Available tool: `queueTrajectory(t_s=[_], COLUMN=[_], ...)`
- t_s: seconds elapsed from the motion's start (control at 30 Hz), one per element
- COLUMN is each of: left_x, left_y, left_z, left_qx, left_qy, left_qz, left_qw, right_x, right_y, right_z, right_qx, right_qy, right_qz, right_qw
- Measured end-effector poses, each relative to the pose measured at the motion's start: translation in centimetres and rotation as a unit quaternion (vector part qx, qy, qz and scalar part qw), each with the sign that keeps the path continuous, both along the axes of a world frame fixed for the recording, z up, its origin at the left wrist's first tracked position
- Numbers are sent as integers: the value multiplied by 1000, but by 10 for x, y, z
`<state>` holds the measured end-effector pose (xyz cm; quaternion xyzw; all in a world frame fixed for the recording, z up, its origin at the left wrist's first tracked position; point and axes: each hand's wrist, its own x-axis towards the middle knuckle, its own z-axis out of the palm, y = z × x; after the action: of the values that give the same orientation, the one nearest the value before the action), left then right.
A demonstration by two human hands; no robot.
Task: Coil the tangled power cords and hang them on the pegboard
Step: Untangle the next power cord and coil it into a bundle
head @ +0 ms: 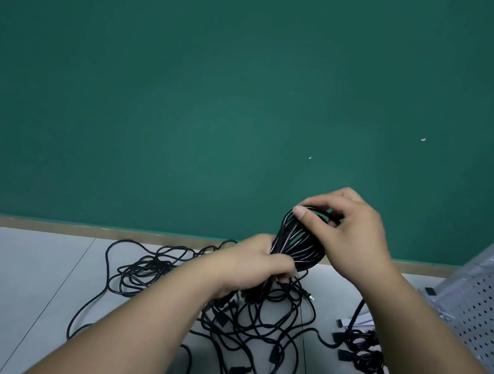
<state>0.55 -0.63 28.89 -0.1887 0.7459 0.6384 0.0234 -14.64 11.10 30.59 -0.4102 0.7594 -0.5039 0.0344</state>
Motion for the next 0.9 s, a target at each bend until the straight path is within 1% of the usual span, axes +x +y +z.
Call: queueTrajectory(t_s=[0.03,0.1,0.17,0.2,0.33,0.4,0.5,0.63,0.7,0.77,0.9], left_x=[1,3,4,5,8,9,10,6,2,-1,-9], left_y=[-2,-4,-5,-6,-12,-13,-15,-14,-11,-9,-10], left_z=[0,1,2,2,4,6,6,-1,-4,-4,-3], left_qx=[18,49,63,71,110,124,105,57,69,96,148], left_qy=[-4,-5,-1,0,8,16,46,79,101,126,164], left_qz=[-5,-13,-21,-27,-55,-65,-61,15,64,130,271], left_qw=[1000,999,998,997,992,990,991,995,990,979,937], right_x=[-3,-8,-13,-16,-29,-34,-33,-22,-12,1,28], right_y=[2,6,12,14,21,22,19,7,-1,-8,-18], right_z=[1,4,8,10,9,8,7,1,-5,-11,-21], right_qx=[-1,-21,-30,-23,15,-5,-49,-96,-107,-104,-78], right_qy=[-50,-158,-225,-235,-227,-249,-293,-336,-343,-338,-328], right_qz=[19,70,108,123,157,151,145,119,94,61,33], right_qw=[999,985,968,964,961,957,944,929,929,933,941])
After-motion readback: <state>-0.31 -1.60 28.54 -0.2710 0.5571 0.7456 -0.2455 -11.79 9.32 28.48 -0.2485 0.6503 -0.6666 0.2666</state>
